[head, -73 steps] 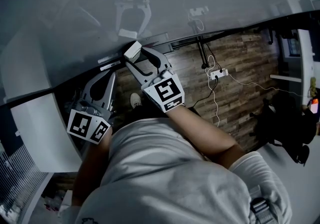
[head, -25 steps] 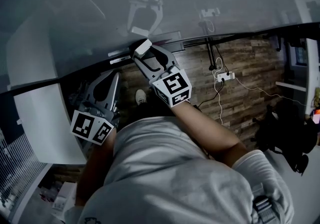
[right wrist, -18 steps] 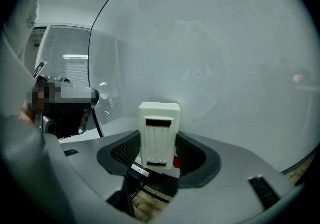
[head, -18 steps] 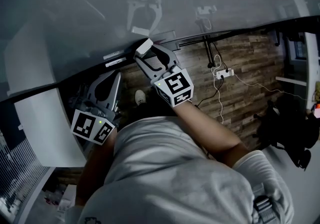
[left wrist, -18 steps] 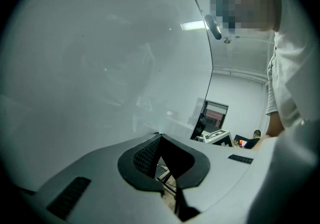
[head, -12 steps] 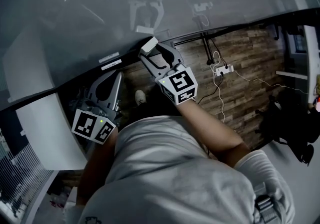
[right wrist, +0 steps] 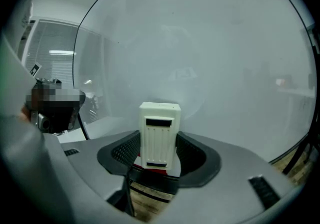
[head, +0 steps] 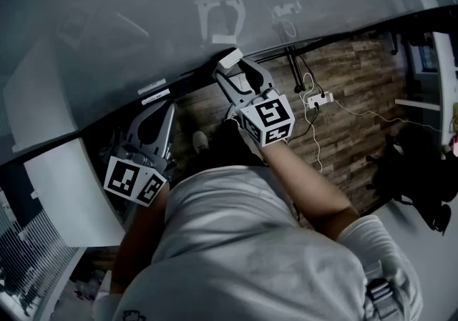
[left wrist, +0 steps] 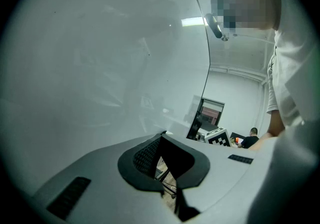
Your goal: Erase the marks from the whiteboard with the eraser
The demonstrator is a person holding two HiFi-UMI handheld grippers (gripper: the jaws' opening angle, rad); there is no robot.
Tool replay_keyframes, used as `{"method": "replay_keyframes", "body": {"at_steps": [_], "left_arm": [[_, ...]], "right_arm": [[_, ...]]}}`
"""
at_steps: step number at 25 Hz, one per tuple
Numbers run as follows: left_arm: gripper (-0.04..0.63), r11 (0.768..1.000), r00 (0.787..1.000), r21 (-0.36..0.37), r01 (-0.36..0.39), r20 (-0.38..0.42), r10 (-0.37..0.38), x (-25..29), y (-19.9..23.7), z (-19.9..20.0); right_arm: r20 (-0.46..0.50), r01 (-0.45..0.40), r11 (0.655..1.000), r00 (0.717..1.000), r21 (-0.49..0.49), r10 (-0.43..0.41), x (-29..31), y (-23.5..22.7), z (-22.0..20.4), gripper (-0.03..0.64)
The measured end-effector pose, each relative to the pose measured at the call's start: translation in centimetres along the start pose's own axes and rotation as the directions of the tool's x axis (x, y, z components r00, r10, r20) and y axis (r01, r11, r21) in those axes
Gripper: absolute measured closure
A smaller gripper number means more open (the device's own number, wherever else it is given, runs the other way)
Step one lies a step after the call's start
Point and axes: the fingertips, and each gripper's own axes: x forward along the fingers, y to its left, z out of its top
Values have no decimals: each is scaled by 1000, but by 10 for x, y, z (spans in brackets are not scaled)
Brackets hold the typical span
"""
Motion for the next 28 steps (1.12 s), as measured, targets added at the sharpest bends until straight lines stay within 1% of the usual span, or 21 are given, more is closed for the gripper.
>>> {"method": "replay_keyframes", "body": {"at_steps": [3,6,10,12,14,16,20,22,25,28], "left_arm": [[589,1000,1000,0,-7,5,7,-4,-1,0],[589,1000,1000,4,-13,11,13,-9,-1,1],[589,1000,999,6,-30,20,30,-15,-3,1],[589,999,999,11,-42,23,42,-13,-10,2],[589,998,998,17,-55,30,54,-15,-14,4],[589,997,997,18,-69,40,68,-24,-11,6],[589,995,993,4,-104,58,104,-70,17,5],[589,993,991,-4,-116,62,116,-80,24,2],[589,992,990,-8,-125,68,125,-84,29,1],[589,992,990,-6,-124,71,124,-84,31,4]], "right_arm": [[-1,10,1000,1000,12,-10,-1,0,-1,383],[6,7,1000,1000,-3,-7,-1,4,2,384],[17,-18,1000,1000,-12,18,1,15,9,383],[22,-41,999,999,-6,41,-2,18,15,385],[27,-67,997,997,-24,68,-3,26,20,385],[30,-93,995,995,-47,94,2,42,25,383],[23,-158,984,987,-81,160,26,108,27,383],[24,-191,976,981,-104,194,34,130,28,383],[25,-216,969,975,-120,221,41,146,31,383],[12,-216,966,975,-145,220,40,146,30,383]]}}
